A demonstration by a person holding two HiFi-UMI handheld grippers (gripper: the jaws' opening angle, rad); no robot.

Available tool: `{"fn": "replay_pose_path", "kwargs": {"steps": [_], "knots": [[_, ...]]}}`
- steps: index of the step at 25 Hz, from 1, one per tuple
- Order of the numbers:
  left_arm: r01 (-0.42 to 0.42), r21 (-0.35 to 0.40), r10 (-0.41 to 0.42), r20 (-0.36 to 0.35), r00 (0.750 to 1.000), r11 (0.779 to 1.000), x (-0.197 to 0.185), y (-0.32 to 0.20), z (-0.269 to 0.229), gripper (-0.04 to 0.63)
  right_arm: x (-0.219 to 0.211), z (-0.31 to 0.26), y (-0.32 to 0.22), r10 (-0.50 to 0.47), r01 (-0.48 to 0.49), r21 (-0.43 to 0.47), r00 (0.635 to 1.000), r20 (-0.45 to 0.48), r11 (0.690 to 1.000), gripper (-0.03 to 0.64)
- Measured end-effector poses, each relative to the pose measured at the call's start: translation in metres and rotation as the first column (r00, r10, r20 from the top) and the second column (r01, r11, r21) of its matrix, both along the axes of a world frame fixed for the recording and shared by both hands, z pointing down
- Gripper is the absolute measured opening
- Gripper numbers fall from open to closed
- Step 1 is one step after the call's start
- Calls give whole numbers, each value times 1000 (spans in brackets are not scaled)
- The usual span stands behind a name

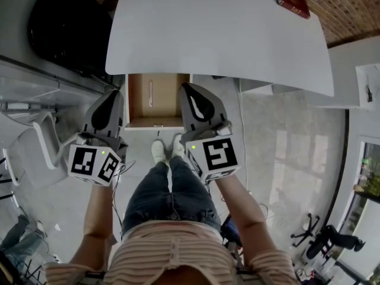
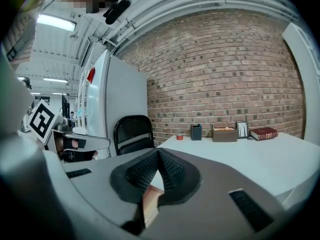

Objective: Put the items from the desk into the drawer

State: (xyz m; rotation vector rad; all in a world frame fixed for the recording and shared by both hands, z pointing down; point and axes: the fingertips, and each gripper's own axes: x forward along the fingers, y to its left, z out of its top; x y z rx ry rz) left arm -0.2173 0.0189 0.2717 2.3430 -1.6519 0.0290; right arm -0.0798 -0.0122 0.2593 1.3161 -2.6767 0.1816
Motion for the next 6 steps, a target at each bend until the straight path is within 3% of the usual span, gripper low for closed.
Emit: {"fn": "replay_pose_path", "kwargs": {"steps": [6], "knots": [[8,21,-8,5,1000,1000,3,5,-6,9,8,5,11,-32,32,-4,999,-25,999,17]]}}
